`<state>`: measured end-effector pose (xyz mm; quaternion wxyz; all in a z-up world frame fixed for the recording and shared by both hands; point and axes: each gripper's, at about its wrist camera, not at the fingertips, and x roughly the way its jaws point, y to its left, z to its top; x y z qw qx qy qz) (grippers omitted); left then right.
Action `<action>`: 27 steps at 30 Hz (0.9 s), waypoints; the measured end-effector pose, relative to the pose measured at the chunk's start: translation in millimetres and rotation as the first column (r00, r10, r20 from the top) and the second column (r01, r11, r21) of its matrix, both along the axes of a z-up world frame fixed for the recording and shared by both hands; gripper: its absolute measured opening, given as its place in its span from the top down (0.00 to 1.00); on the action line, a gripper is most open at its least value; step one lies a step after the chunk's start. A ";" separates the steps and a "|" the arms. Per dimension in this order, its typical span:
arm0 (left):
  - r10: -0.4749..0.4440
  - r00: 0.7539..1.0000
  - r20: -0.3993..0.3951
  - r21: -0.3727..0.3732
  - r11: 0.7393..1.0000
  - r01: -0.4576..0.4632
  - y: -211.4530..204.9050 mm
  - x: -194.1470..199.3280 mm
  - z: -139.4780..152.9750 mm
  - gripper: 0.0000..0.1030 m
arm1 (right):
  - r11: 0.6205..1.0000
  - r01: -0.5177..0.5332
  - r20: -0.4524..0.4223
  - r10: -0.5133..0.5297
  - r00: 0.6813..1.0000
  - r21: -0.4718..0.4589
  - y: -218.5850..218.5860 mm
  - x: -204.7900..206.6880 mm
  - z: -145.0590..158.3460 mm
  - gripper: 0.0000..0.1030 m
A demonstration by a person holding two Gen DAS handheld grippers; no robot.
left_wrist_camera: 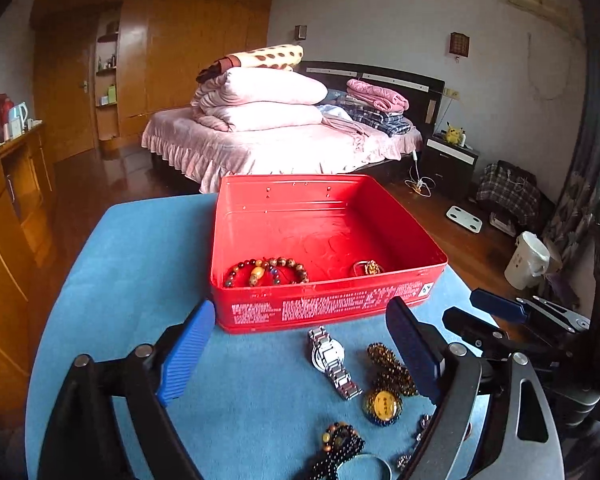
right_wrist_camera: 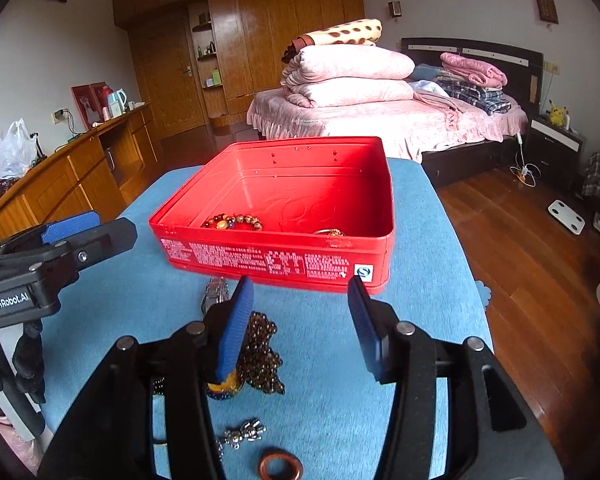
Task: Organize jewelry
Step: 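Withdraw both grippers from the tin back toward the remaining jewelry, then grasp the black bead necklace with the left gripper while the right grasps the brown ring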
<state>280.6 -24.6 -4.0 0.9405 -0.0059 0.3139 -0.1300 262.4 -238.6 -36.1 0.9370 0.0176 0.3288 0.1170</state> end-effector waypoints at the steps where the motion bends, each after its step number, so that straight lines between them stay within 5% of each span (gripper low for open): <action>1: 0.003 1.000 -0.007 0.000 1.000 -0.003 0.6 -3.6 -2.8 0.17 | 1.000 0.000 -0.002 0.000 1.000 0.003 -1.0 -4.0 -2.2 0.53; 13: -0.039 0.993 -0.111 0.060 0.997 0.046 -3.6 -36.4 -55.9 0.17 | 1.000 0.030 -0.046 -0.030 0.999 0.007 -4.7 -33.8 -27.7 0.53; 27: -0.055 0.975 -0.217 0.041 0.997 0.066 -9.9 -35.9 -93.2 0.18 | 0.999 0.034 -0.075 -0.036 0.997 -0.022 3.3 -42.7 -43.8 0.53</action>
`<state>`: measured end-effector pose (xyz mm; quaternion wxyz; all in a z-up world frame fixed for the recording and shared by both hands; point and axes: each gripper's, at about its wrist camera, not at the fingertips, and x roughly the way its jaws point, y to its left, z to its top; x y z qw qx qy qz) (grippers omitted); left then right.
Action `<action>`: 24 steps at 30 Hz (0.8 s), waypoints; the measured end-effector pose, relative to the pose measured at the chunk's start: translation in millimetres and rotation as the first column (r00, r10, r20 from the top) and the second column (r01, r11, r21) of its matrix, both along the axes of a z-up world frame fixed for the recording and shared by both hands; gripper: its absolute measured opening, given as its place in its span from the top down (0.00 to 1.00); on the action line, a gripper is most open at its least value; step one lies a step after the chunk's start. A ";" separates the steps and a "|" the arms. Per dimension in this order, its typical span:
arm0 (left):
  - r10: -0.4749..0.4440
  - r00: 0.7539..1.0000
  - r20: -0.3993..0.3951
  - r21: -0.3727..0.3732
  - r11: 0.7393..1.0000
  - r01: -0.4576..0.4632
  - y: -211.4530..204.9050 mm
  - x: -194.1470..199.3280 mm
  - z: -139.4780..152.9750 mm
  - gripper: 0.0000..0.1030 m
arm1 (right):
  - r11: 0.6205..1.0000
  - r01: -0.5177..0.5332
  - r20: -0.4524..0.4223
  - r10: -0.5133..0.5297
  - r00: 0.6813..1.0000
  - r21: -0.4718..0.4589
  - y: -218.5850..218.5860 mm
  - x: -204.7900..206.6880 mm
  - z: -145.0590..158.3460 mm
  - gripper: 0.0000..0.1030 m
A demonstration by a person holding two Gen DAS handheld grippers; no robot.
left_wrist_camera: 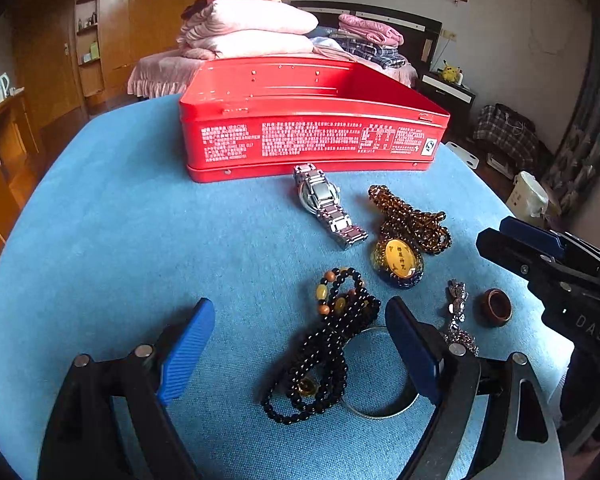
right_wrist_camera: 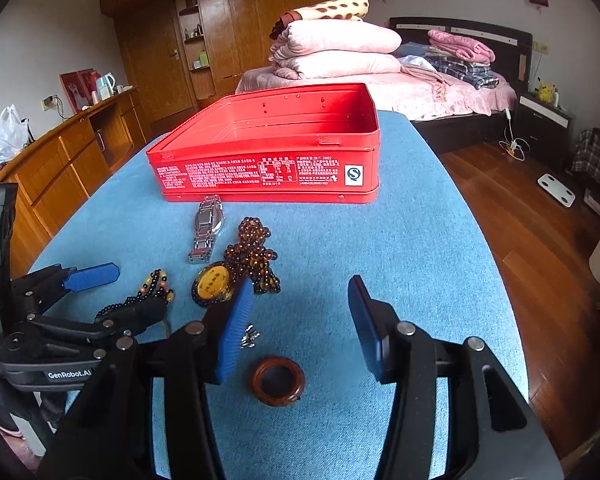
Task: Organize jewelry
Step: 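Grasp the black bead necklace with the left gripper while the right grasps the brown ring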
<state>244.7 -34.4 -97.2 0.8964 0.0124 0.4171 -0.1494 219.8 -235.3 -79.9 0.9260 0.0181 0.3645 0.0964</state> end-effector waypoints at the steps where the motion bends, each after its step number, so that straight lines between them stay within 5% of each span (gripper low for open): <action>1: 0.000 1.000 0.001 -0.005 1.000 0.000 0.5 -0.1 0.2 0.18 | 1.000 0.000 0.000 0.000 1.000 0.000 0.3 0.1 -0.3 0.53; 5: -0.001 1.000 0.003 -0.011 1.000 0.001 2.9 -1.6 -1.1 0.28 | 1.000 0.003 -0.002 -0.003 1.000 -0.004 -2.0 -0.2 -1.0 0.52; 13: -0.022 1.000 0.020 -0.005 1.000 0.022 2.6 -1.6 1.7 0.78 | 1.000 0.010 -0.009 -0.010 1.000 -0.007 -4.9 -3.6 -4.7 0.51; 24: 0.016 1.000 0.021 -0.024 1.000 -0.015 14.5 -5.4 3.0 0.81 | 1.000 -0.013 -0.041 0.012 0.999 -0.006 -6.0 -24.1 -20.0 0.46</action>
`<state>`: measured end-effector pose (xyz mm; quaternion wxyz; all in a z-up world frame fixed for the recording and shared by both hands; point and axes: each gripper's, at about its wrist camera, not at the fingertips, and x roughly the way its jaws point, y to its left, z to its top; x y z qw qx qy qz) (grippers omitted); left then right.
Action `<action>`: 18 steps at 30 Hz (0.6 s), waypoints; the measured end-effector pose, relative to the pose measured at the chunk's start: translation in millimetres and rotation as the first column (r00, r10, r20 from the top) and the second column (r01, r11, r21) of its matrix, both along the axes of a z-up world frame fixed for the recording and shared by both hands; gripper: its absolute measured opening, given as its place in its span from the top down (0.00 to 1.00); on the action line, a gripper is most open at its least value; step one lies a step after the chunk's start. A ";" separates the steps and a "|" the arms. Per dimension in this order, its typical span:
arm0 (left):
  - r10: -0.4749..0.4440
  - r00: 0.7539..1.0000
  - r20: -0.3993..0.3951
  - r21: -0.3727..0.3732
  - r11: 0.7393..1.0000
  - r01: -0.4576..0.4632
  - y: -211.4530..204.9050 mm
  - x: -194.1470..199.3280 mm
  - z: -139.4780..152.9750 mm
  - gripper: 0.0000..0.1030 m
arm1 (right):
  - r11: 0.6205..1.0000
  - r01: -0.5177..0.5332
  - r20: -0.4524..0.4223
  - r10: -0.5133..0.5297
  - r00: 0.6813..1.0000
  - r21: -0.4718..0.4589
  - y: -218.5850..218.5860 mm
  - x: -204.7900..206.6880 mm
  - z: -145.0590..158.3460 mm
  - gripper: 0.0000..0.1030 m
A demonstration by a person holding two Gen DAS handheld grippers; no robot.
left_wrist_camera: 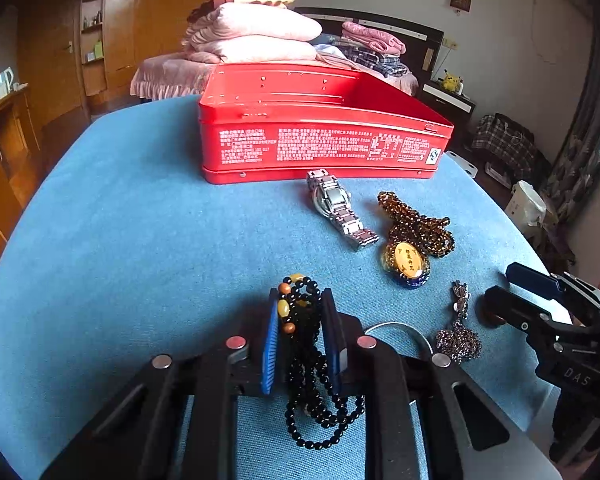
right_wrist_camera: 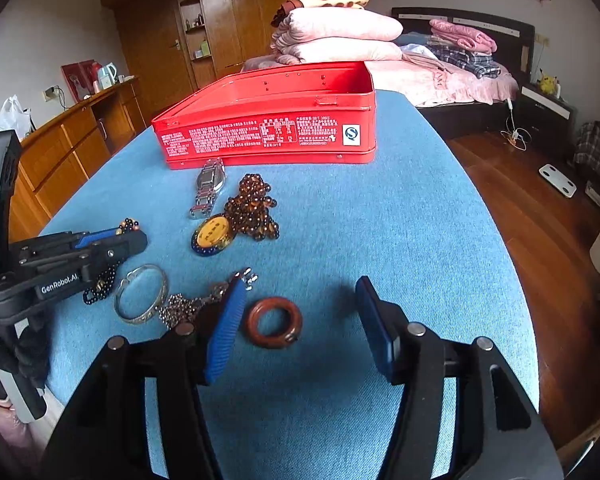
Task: Organize jewelry
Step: 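Grasp the black bead necklace with the left gripper while the right grasps the brown ring, then carry the black necklace and brown ring over the red tin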
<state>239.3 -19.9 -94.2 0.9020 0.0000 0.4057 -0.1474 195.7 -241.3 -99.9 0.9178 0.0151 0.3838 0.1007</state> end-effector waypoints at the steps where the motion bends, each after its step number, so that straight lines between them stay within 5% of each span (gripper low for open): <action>1: 0.005 1.000 0.000 -0.004 1.000 -0.005 2.9 -1.1 -0.4 0.81 | 1.000 -0.002 0.001 0.002 1.000 -0.003 0.5 -2.2 -1.1 0.46; 8: 0.037 0.999 0.008 -0.014 0.999 -0.036 16.4 -10.0 -1.5 0.80 | 0.998 -0.003 0.020 0.005 1.000 -0.068 8.9 -10.6 -5.3 0.49; 15: 0.049 0.999 0.012 -0.022 0.999 -0.049 20.7 -14.4 -1.7 0.80 | 0.994 -0.030 0.048 0.035 0.998 -0.101 19.2 -15.5 -6.6 0.72; 18: 0.053 0.999 0.015 -0.025 0.998 -0.052 22.6 -15.5 -1.4 0.80 | 0.994 -0.030 0.053 0.036 0.998 -0.108 20.5 -16.2 -7.2 0.72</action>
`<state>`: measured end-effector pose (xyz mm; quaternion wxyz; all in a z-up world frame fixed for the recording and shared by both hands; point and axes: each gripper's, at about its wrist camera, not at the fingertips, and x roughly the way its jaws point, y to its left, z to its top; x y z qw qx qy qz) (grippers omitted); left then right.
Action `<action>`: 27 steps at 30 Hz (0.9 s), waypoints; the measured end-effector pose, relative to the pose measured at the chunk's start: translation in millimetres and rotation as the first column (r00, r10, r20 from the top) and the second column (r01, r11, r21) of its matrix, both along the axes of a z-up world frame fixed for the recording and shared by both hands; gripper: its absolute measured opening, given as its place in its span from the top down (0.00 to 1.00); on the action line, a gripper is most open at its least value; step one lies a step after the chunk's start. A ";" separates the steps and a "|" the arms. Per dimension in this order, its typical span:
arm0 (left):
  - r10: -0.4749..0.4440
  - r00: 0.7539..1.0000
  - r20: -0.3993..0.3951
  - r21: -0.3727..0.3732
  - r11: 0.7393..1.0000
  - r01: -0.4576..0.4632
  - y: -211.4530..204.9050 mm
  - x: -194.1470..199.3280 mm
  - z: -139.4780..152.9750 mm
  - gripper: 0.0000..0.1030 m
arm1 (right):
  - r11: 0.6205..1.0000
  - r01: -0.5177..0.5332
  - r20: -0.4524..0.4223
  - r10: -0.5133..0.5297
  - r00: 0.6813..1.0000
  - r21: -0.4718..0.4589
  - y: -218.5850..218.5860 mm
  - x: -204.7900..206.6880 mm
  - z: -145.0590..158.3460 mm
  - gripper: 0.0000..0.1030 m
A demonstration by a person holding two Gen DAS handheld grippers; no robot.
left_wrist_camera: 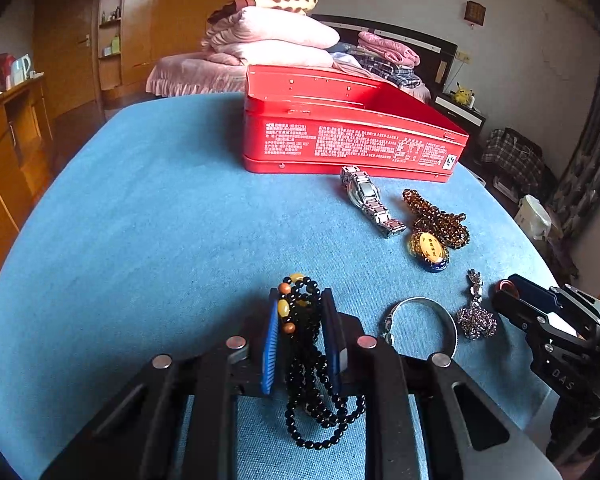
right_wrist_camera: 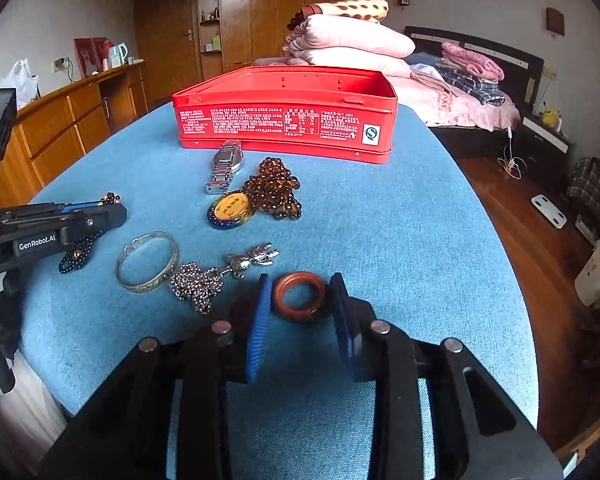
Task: Organize jewelry
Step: 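Carry the black necklace and brown ring over the red tin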
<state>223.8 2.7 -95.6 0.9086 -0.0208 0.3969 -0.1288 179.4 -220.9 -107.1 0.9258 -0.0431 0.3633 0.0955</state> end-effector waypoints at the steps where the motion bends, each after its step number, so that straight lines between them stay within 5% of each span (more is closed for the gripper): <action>1: 0.000 1.000 0.002 0.000 1.000 0.000 -0.1 -0.4 0.0 0.80 | 1.000 0.000 0.000 0.000 1.000 0.003 -0.6 -0.1 0.2 0.72; 16: 0.000 1.000 0.016 -0.021 1.000 0.001 1.2 11.3 14.3 0.80 | 1.000 -0.009 0.034 0.008 0.999 0.028 -0.3 16.2 24.8 0.72; 27: -0.003 0.998 0.058 -0.017 1.000 0.004 -2.9 48.3 47.2 0.81 | 0.998 -0.015 0.070 0.012 0.997 0.055 -2.8 69.4 67.4 0.72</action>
